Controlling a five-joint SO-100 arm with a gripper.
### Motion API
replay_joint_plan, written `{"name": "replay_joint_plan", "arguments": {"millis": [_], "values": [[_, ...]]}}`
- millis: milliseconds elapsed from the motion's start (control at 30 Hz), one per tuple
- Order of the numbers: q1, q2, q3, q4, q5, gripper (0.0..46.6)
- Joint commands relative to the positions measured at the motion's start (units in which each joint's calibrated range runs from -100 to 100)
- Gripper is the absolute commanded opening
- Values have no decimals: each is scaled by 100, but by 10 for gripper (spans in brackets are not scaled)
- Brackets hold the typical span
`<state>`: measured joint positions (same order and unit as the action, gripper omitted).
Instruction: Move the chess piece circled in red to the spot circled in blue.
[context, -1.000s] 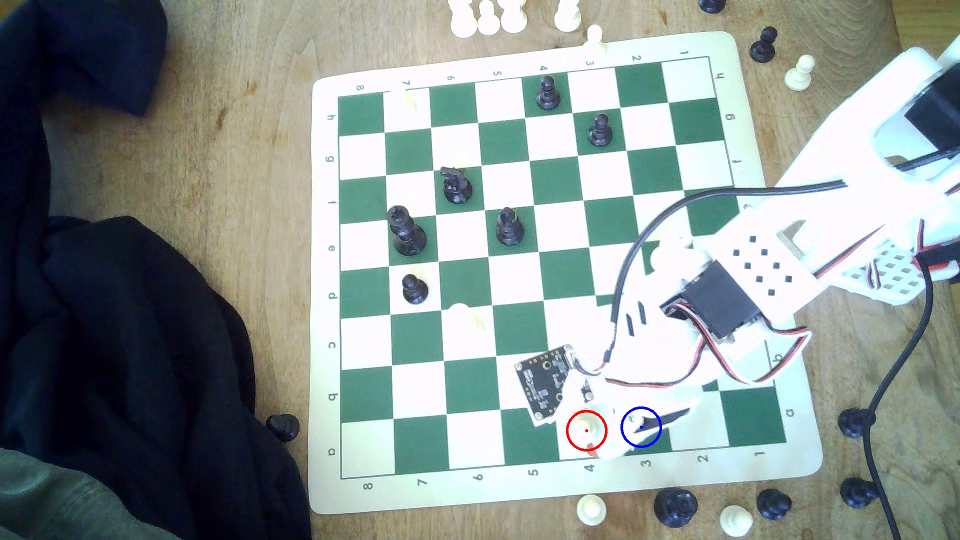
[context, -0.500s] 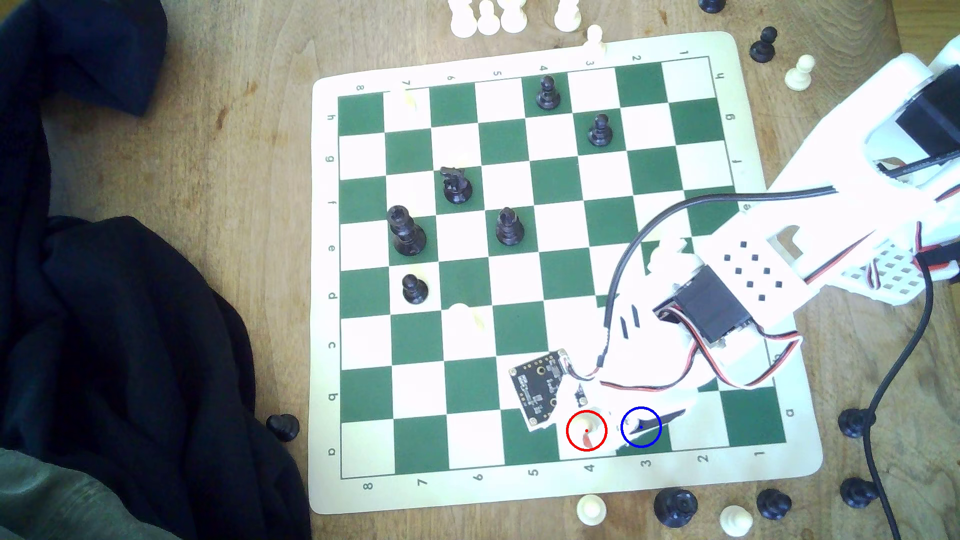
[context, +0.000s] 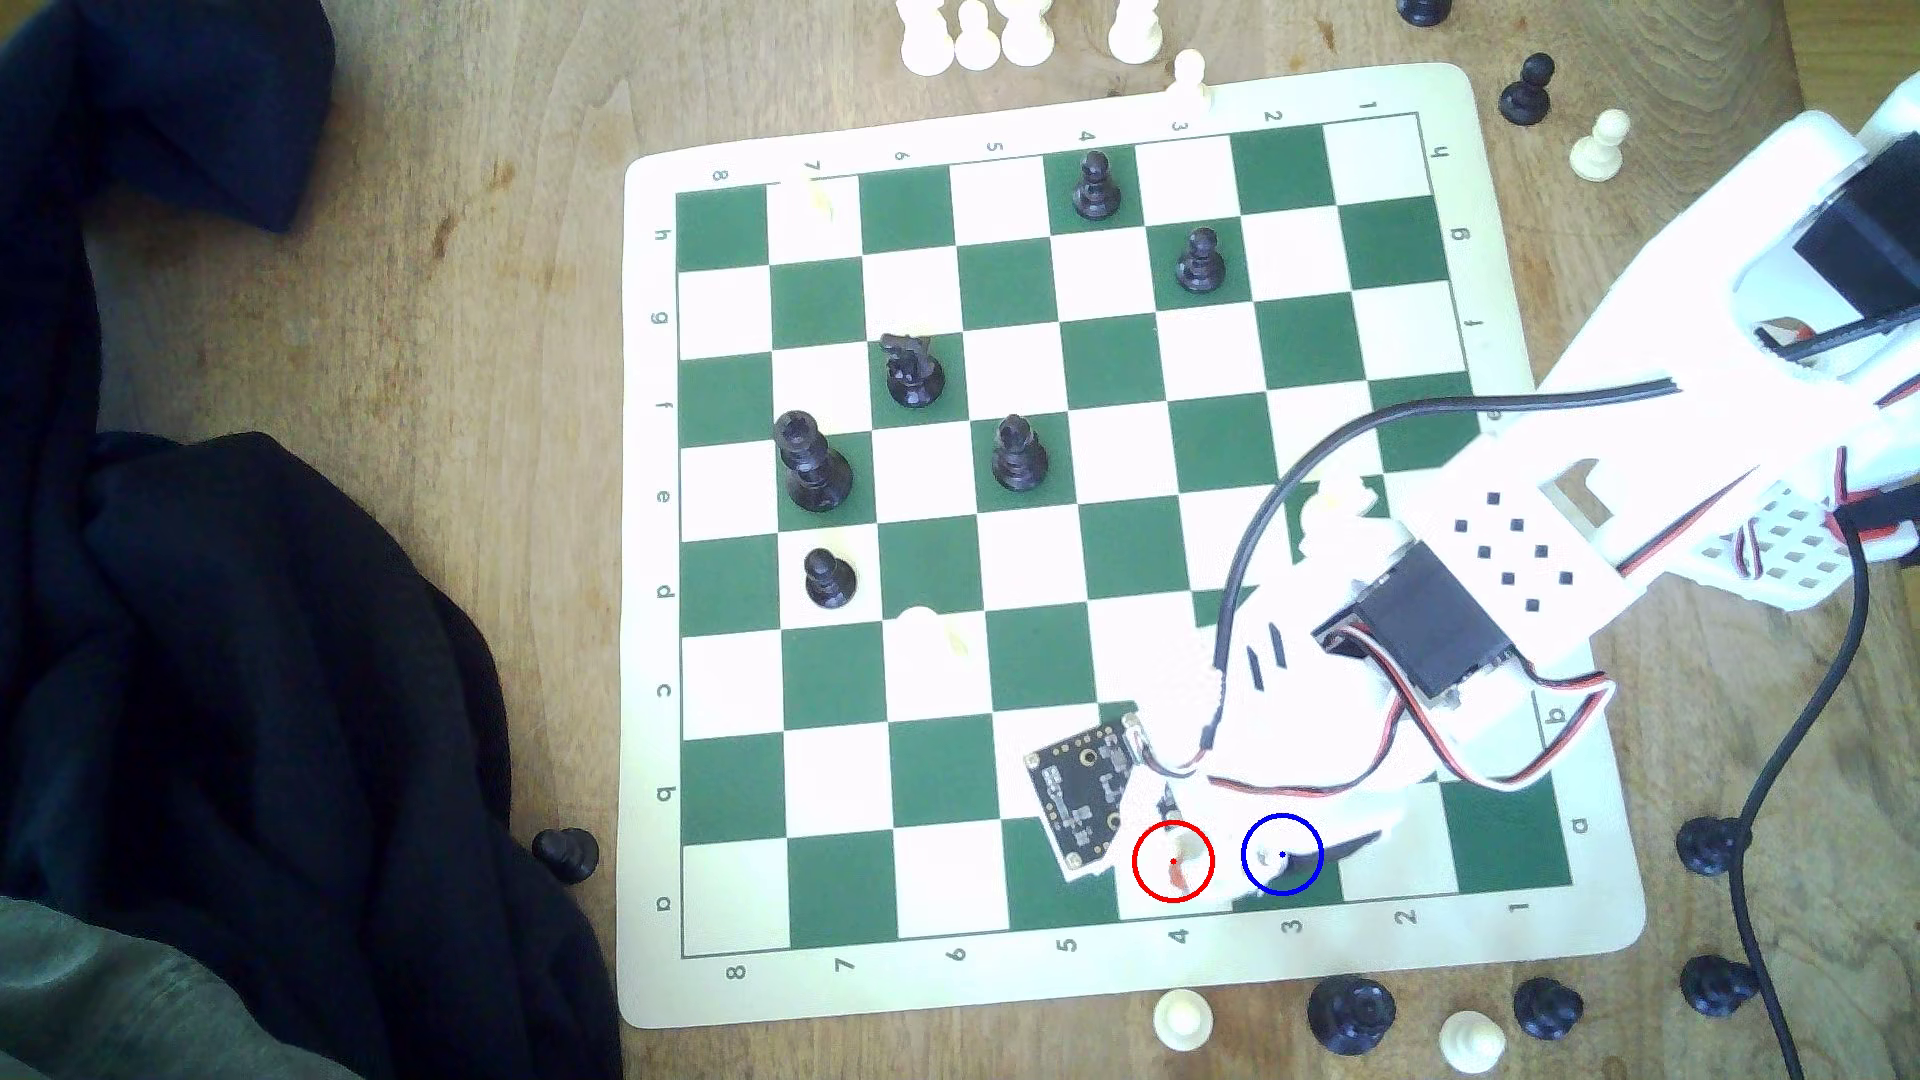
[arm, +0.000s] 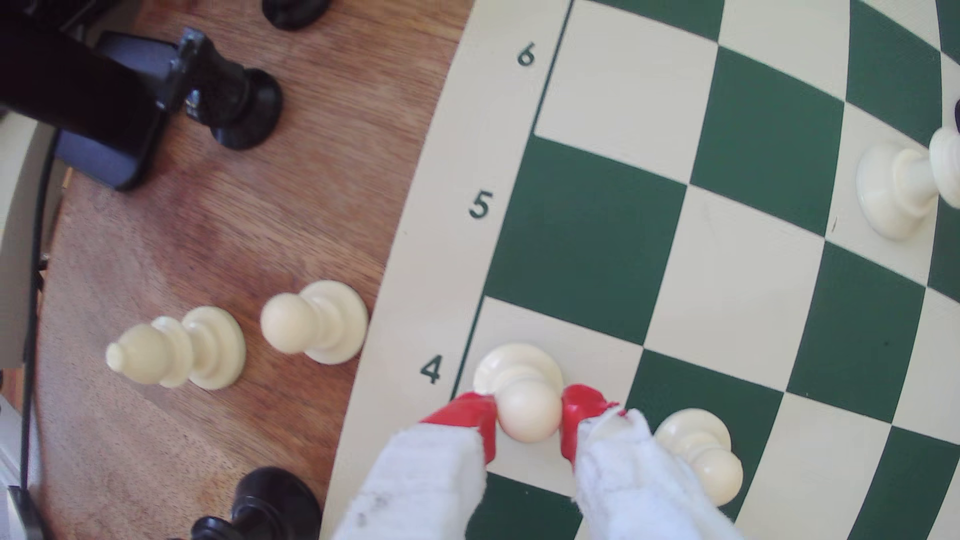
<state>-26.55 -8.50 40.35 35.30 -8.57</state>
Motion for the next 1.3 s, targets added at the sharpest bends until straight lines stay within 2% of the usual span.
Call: {"name": "replay_joint_plan", "arguments": {"millis": [0,200,567,800,1267], "values": [[7,-830,-735,57,-20,10],[23,-1399,-681,467,15,10],[-399,-2537,1423,188,-15,10],[-462,-2282,1704,-66,-24,10],[-392,-1637,1767,-123,117,13]]}}
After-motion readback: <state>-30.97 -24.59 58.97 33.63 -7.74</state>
